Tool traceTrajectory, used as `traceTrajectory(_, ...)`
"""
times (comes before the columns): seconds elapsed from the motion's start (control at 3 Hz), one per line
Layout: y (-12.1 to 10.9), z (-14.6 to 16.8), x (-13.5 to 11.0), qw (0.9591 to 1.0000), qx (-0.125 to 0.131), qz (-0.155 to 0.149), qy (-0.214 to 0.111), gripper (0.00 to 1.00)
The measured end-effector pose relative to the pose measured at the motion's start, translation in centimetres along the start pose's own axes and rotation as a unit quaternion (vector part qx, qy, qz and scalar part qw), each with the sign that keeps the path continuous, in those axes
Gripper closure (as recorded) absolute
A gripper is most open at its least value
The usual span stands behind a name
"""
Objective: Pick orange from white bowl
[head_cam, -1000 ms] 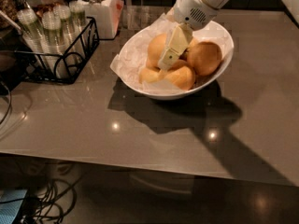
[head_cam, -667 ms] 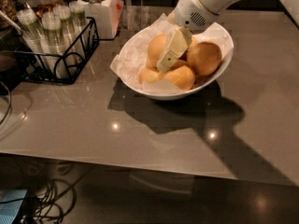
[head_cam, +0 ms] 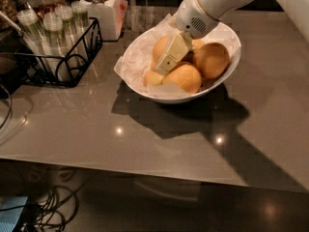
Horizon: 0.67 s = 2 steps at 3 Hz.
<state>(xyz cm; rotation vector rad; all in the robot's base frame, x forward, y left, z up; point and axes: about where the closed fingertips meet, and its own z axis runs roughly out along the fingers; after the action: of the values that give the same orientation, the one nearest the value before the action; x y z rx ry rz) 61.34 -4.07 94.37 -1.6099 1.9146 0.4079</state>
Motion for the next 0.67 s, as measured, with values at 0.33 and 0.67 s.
traceTrajectory(0.33,-0.09,0.30,0.19,0.9998,0.003,0.003,0.018,0.00)
traceTrajectory(0.67,-0.66,0.80,0.97,0.9992,0.008,0.022,0.032,0.00)
